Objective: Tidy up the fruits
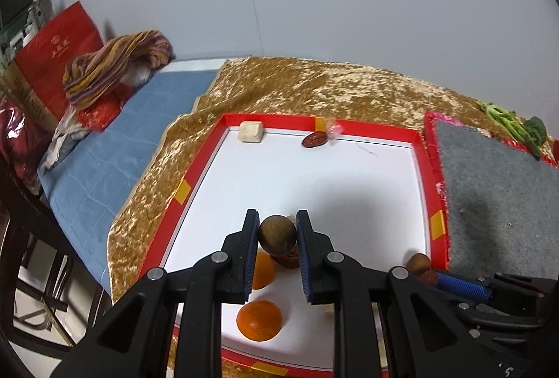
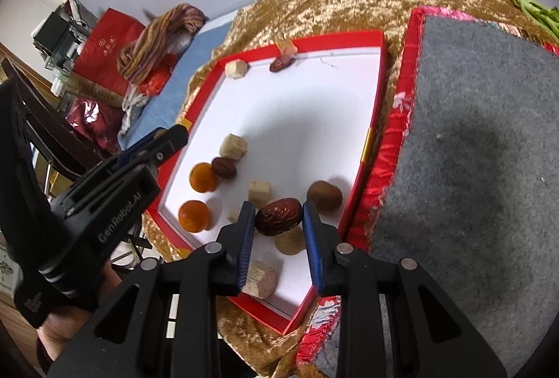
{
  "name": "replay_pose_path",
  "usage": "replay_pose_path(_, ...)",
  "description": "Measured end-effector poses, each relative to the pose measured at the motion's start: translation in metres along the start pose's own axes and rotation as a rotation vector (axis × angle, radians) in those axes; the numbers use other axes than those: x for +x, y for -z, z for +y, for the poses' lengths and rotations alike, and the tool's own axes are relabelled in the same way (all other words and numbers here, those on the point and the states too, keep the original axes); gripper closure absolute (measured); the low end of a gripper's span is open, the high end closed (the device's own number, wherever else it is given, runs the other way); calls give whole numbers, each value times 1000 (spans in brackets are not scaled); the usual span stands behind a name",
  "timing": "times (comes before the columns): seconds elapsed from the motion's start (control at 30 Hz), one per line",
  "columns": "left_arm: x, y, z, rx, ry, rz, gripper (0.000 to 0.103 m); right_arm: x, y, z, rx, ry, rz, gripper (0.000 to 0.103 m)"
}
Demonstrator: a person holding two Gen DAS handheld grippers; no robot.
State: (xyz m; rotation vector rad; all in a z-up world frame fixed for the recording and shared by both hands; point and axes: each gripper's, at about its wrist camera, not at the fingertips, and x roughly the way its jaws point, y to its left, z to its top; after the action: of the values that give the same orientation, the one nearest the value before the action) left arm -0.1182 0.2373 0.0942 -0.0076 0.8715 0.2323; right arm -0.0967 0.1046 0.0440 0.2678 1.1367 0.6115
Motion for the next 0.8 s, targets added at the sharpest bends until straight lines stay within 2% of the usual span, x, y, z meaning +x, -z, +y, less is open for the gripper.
replay_pose_path(0.1, 0, -1, 1, -6, -28, -4, 82, 6, 1, -2, -4, 31, 12, 73)
replay_pose_path(0.17, -1, -3, 1, -4, -52, -10, 73, 7, 0, -3, -3, 43, 24, 71)
replay_pose_path(0.23, -5, -5, 1, -10, -76, -35, 51, 4, 0, -5, 3, 31, 16, 59)
replay_pose_path(0.27, -9, -6, 2, -16, -83, -59, 47, 1, -1, -5, 3, 17, 10, 54)
replay_pose_path(0.33, -20, -9, 1, -20, -95, -115, 38, -9, -4, -1, -15, 14, -23, 37)
replay_pose_path(0.37, -27, -10, 0, -18, -109, -150, 35, -15, -5, 1, -31, 30, -50, 35)
replay_pose_path(0.43, -38, -13, -2, -24, -120, -200, 19, -31, -7, 2, -52, 40, -102, 35)
replay_pose_path(0.5, -48, -15, -4, -34, -104, -242, 18, -51, -9, -2, -43, 26, -169, 35)
replay_pose_path(0.57, -57, -17, -8, -43, -105, -268, 12, -71, -11, -6, -41, 34, -232, 34)
replay_pose_path(0.6, -60, -18, -9, -51, -104, -269, 4, -81, -11, -9, -41, 45, -265, 32)
replay_pose_path(0.63, -63, -19, -10, -62, -96, -269, 0, -91, -12, -12, -40, 56, -297, 31)
replay_pose_path(0.7, -71, -19, -11, -88, -74, -286, 0, -108, -11, -18, -34, 69, -348, 30)
replay_pose_path(0.8, -78, -20, -13, -107, -84, -303, 0, -133, -6, -21, -55, 114, -415, 30)
